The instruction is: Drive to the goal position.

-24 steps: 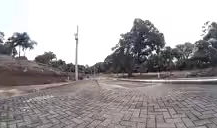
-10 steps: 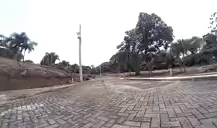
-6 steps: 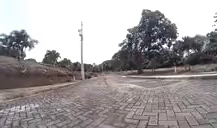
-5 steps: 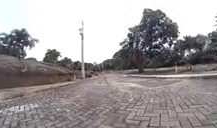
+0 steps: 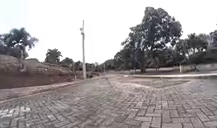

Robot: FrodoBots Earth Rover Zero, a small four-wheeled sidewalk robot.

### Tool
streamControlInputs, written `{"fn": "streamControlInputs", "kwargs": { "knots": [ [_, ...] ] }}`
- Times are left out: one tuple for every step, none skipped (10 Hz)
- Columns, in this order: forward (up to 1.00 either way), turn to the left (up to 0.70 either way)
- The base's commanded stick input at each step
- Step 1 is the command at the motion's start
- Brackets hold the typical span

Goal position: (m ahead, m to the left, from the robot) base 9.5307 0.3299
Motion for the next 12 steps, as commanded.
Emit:
{"fn": "streamControlInputs", "kwargs": {
  "knots": [
    [0.70, 0.00],
    [0.70, -0.17],
    [0.70, -0.27],
    [0.70, -0.20],
    [0.70, 0.00],
    [0.70, 0.00],
    [0.70, 0.00],
    [0.70, 0.00],
    [0.70, 0.00],
    [0.70, 0.00],
    [0.70, 0.00],
    [0.70, 0.00]
  ]
}}
